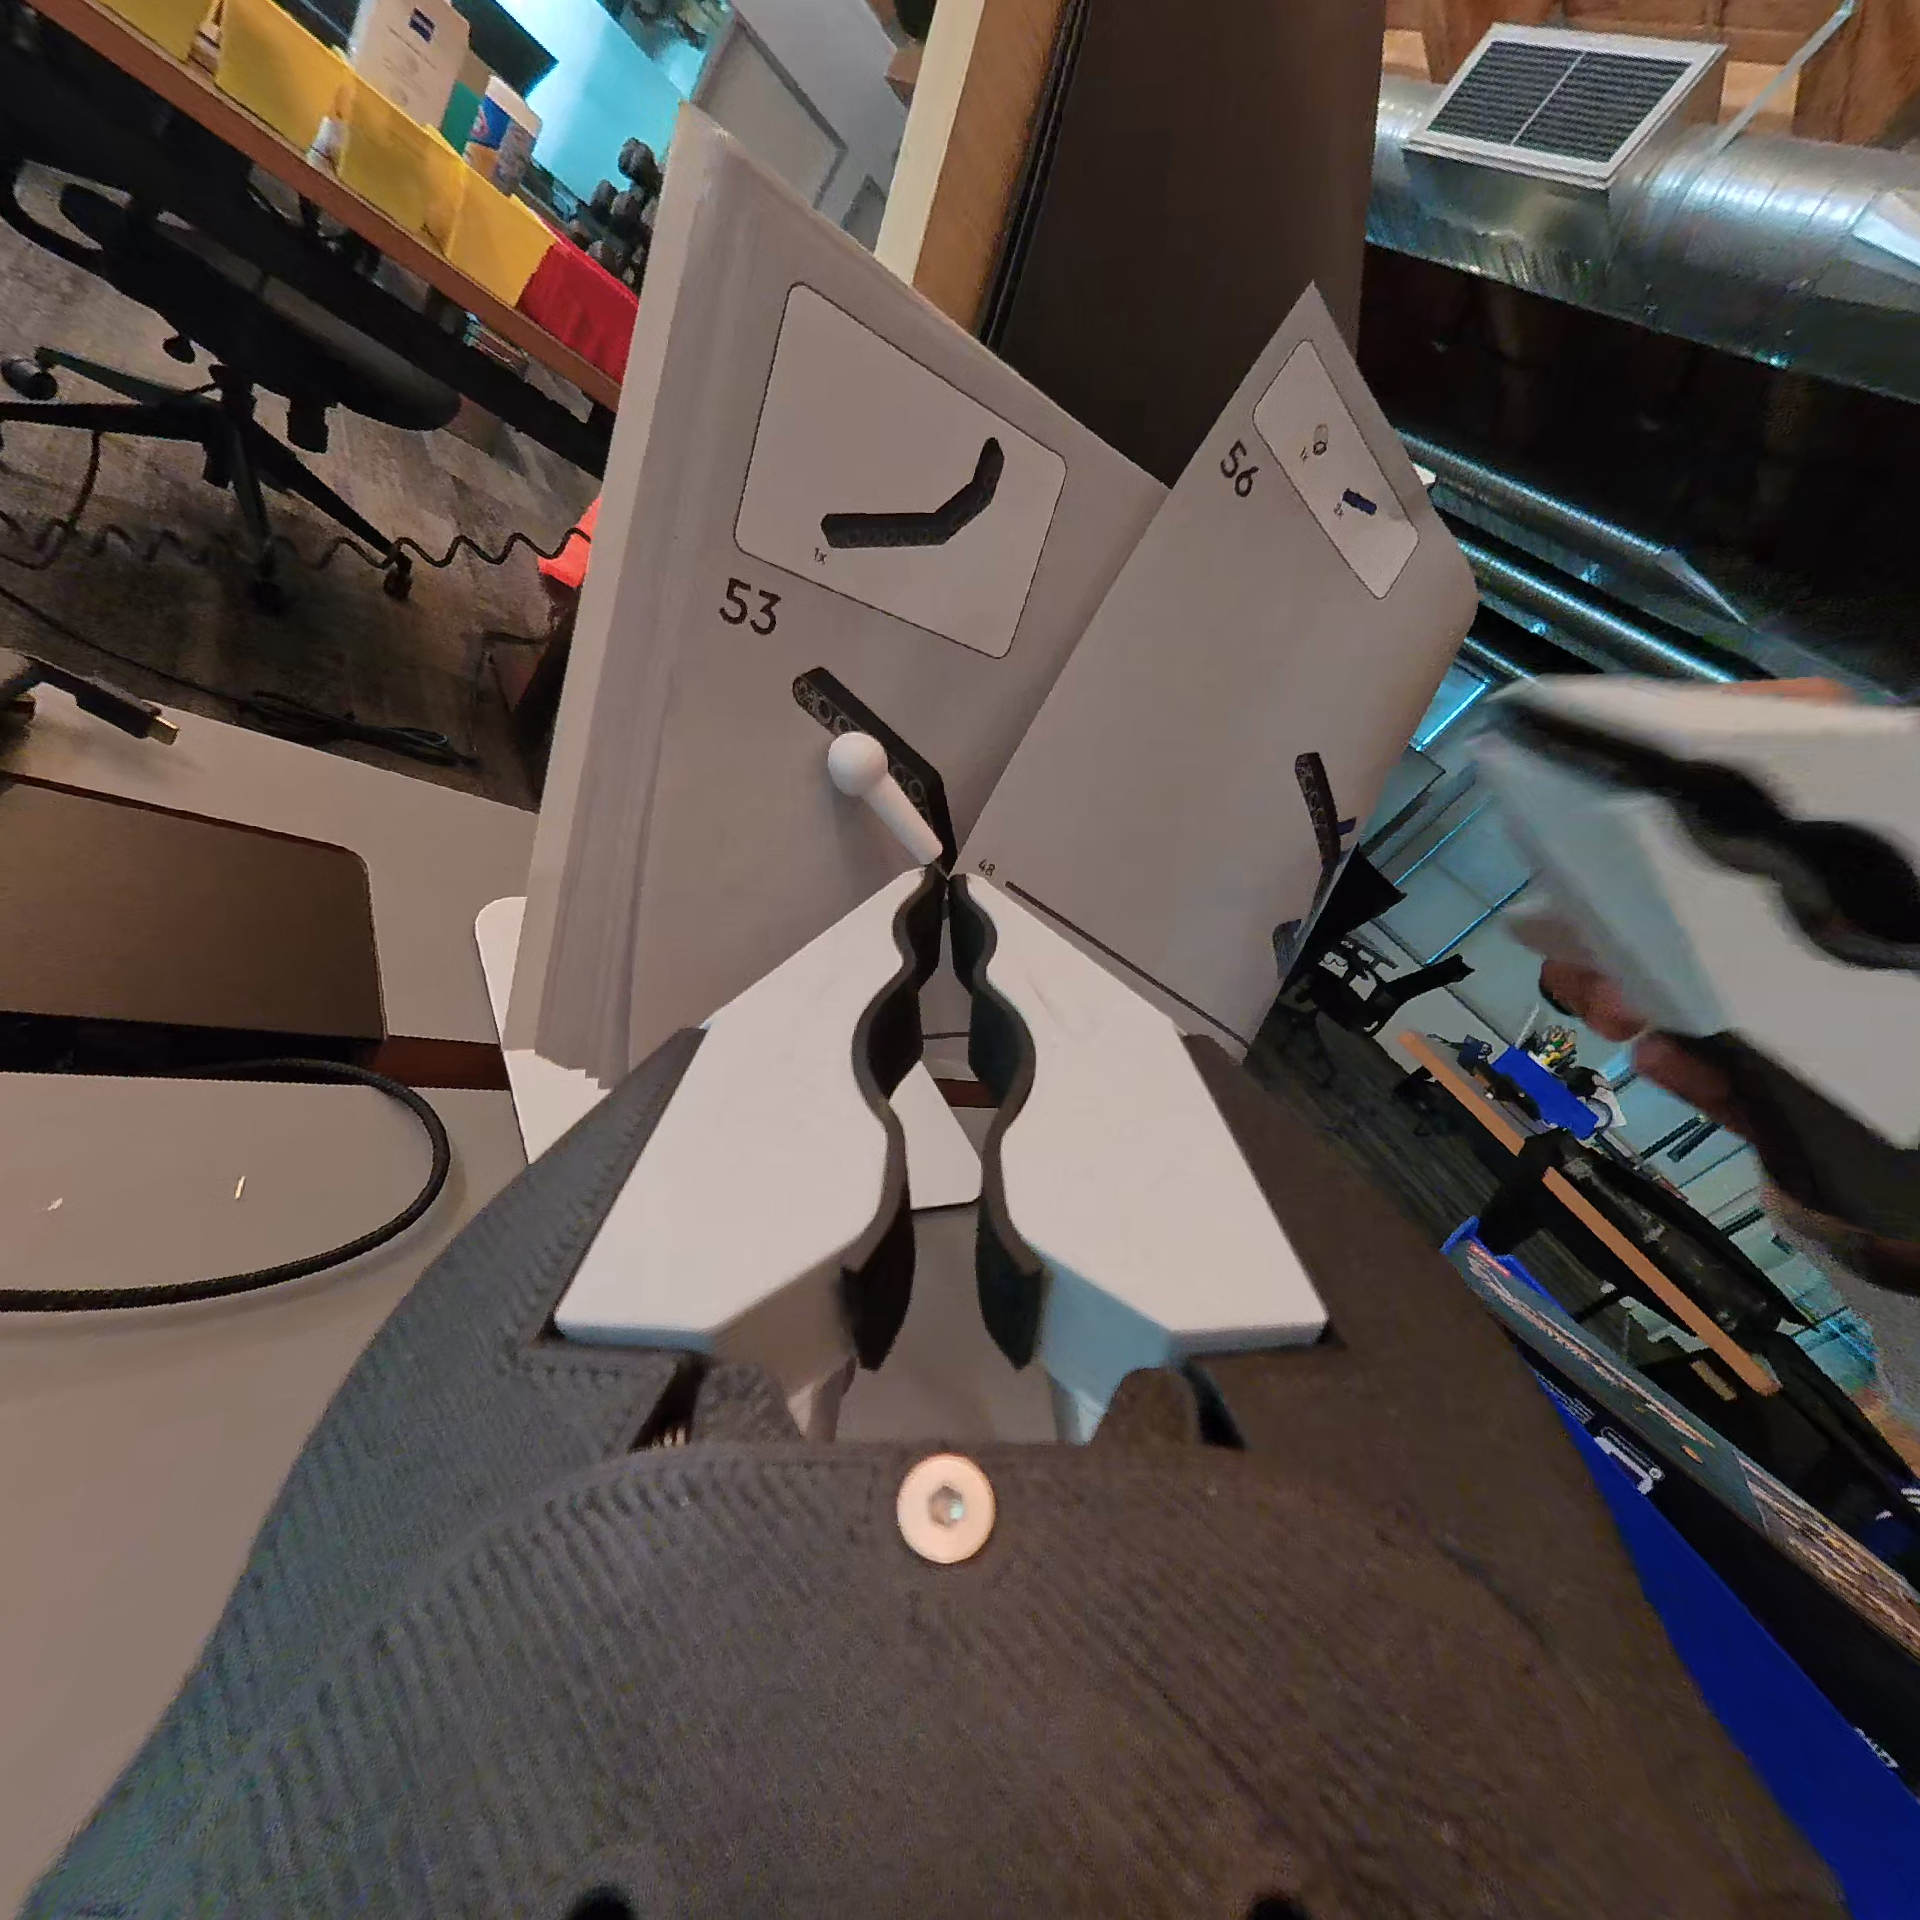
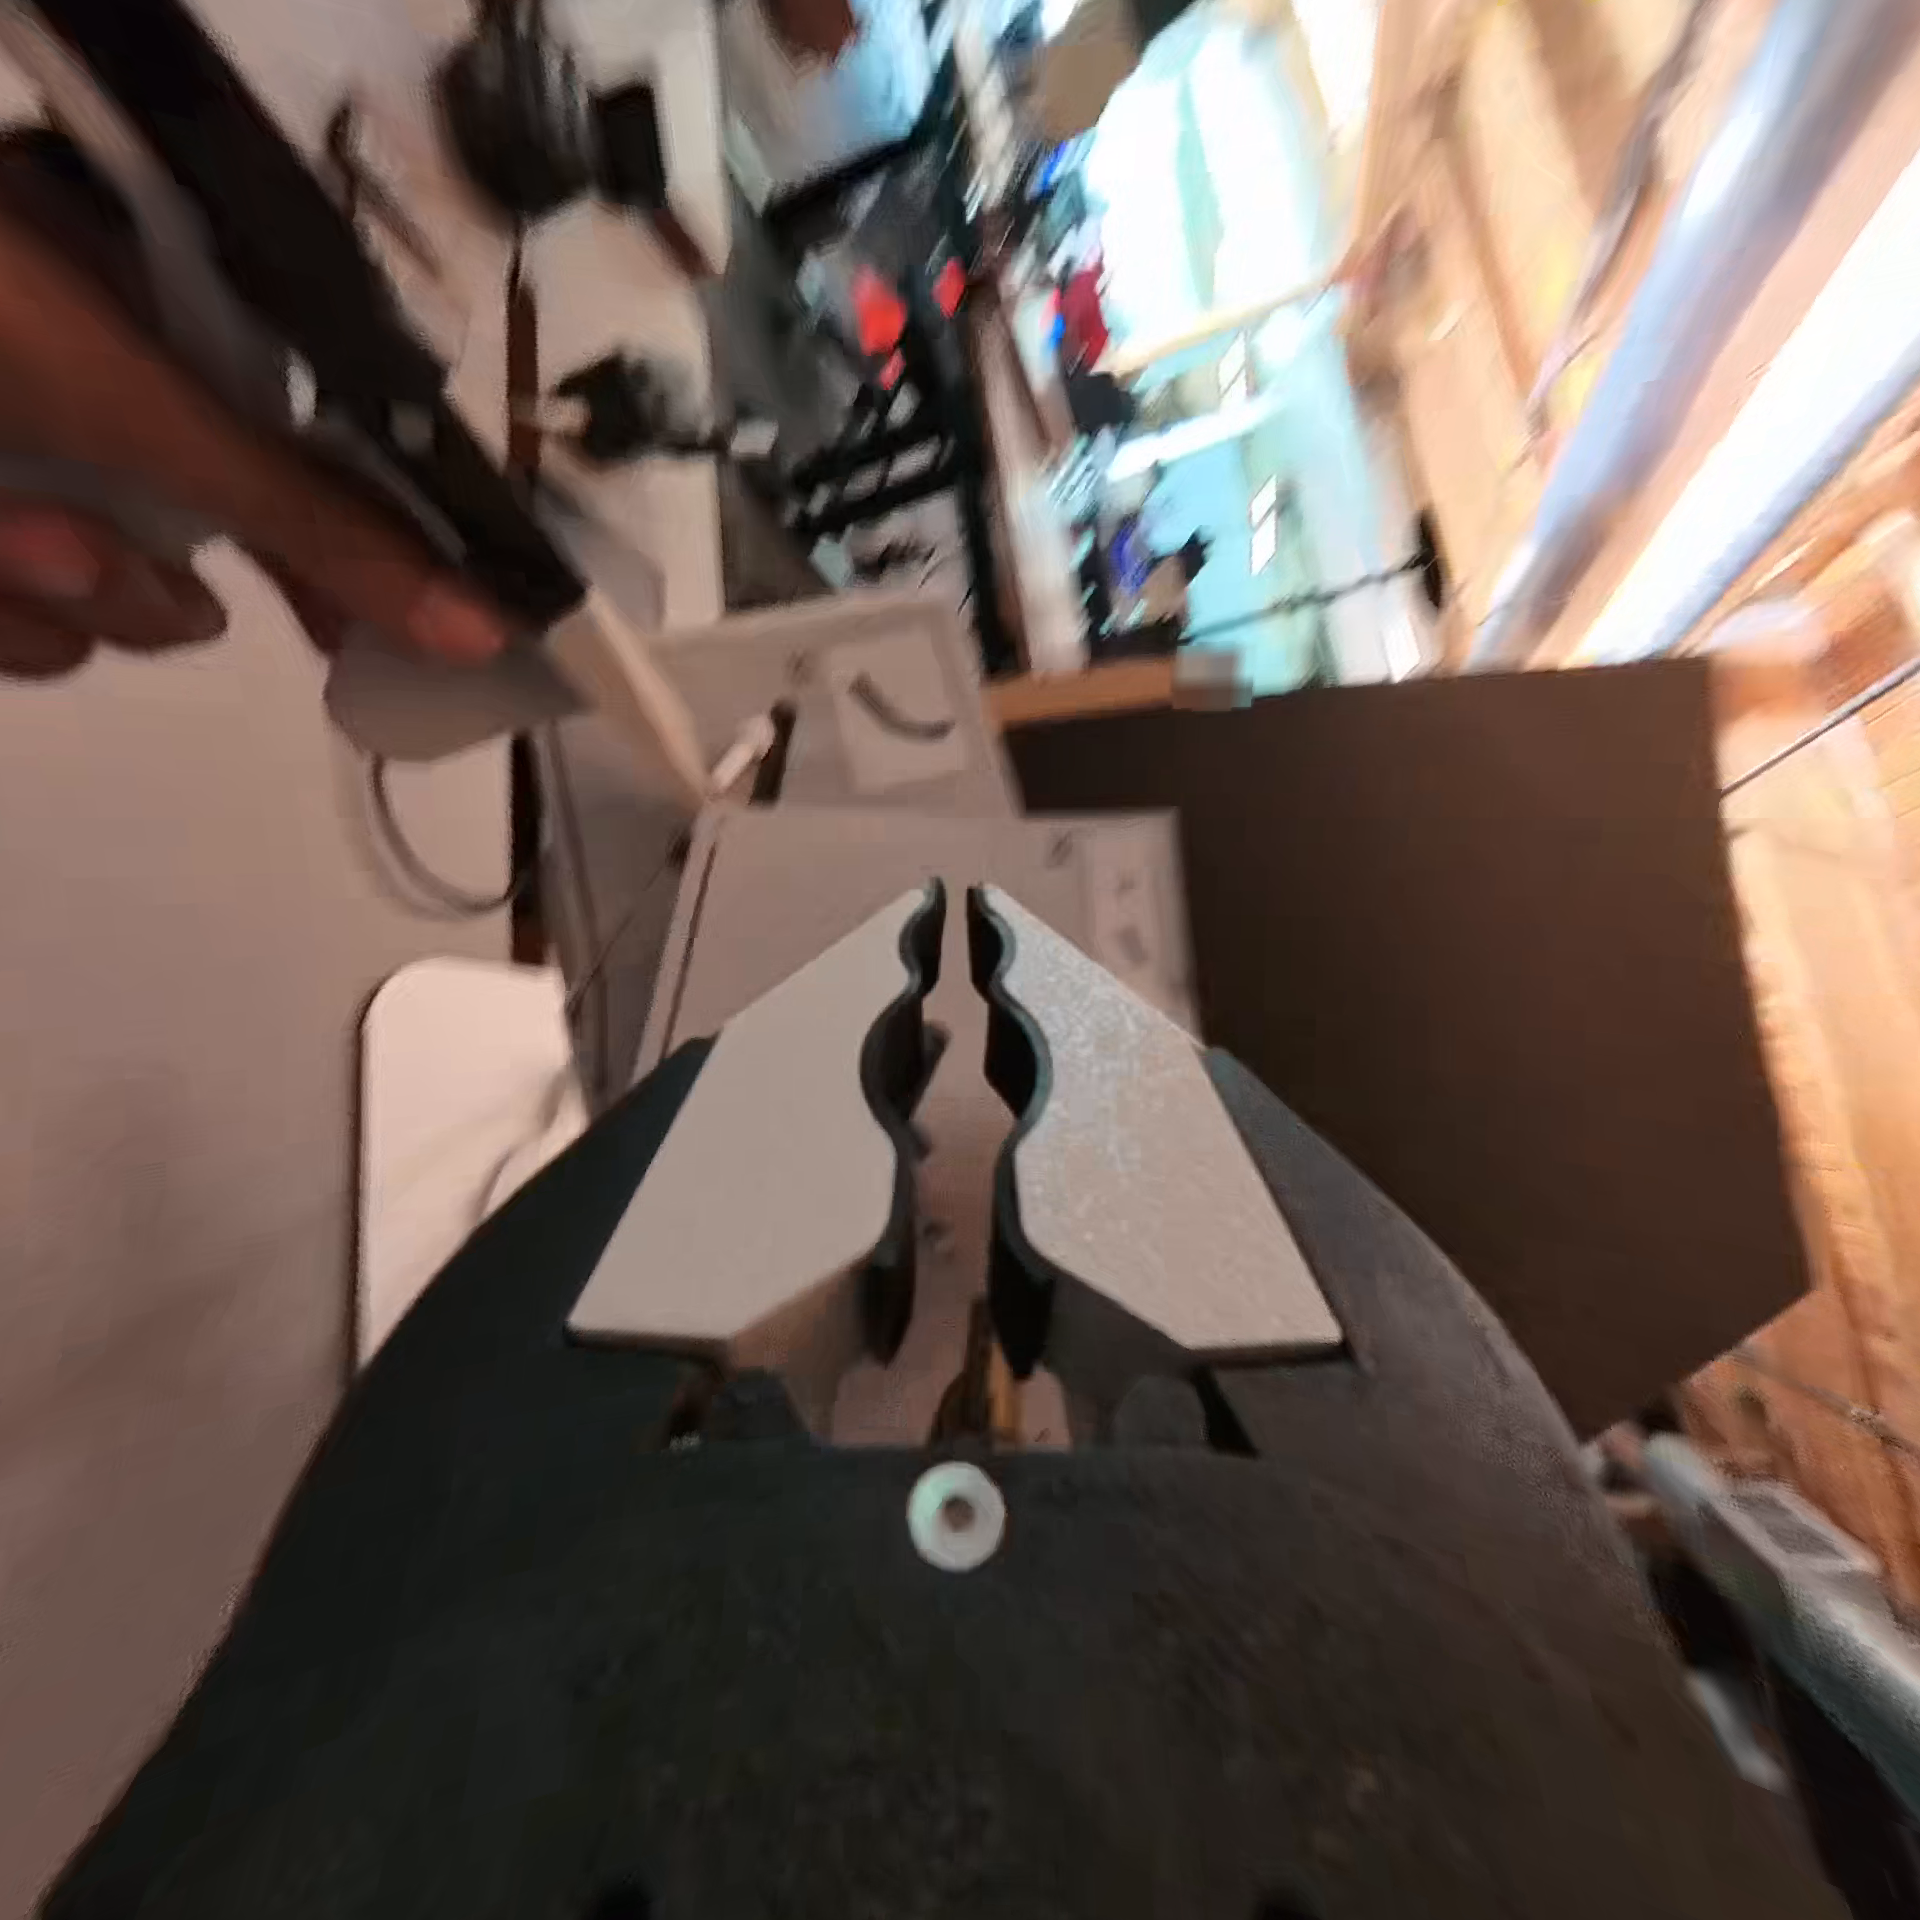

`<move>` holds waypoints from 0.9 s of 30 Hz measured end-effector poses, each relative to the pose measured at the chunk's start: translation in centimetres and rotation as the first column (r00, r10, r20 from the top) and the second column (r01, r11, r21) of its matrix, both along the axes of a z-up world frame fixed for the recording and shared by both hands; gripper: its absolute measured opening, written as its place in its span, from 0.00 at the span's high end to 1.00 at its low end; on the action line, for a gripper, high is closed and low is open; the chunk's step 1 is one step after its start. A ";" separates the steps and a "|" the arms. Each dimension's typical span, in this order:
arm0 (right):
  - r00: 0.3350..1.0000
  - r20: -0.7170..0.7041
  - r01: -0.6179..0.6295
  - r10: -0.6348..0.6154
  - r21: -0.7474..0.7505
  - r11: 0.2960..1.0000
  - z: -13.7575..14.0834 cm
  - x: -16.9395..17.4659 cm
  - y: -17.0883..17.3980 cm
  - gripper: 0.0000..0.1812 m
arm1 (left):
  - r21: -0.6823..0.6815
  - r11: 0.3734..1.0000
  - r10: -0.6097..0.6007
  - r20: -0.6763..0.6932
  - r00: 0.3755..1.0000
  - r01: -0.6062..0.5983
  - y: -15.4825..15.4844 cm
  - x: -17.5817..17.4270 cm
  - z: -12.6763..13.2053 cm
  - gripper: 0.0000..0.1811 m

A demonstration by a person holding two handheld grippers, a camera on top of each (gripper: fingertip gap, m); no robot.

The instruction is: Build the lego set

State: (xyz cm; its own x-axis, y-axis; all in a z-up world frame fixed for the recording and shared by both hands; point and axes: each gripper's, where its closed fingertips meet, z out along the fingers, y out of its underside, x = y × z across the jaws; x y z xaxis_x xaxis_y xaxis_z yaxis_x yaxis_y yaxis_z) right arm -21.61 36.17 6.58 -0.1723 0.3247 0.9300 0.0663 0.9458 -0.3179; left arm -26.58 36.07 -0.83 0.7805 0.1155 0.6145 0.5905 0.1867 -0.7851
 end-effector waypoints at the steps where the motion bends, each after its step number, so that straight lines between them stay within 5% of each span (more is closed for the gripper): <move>1: 0.995 0.062 0.081 -0.082 0.006 0.997 -1.2 -0.4 1.4 0.97 | 0.001 1.000 0.001 0.001 1.000 -0.001 0.0 0.0 0.0 1.00; 4: 0.957 0.185 0.217 -0.222 0.048 0.975 -4.0 -1.6 4.0 0.91 | 0.000 1.000 0.012 -0.004 1.000 -0.012 0.0 -0.1 0.0 1.00; 16: 0.967 0.140 0.199 -0.213 0.106 0.974 -5.8 -5.4 2.9 1.00 | 0.035 0.999 0.014 -0.053 0.998 -0.012 0.1 0.7 0.6 1.00; 27: 0.974 0.068 0.217 -0.216 -0.002 0.976 -4.6 -5.5 3.1 1.00 | 0.060 0.983 0.177 -0.021 0.984 -0.176 -1.2 -1.2 0.6 0.96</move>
State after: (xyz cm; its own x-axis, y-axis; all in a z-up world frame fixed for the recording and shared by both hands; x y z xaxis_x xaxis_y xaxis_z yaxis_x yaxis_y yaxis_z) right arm -27.12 39.24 1.93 -0.1585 0.3693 0.9157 0.2903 0.9039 -0.3143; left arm -27.76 34.87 -0.27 0.7667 0.2176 0.6039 0.5239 0.3317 -0.7846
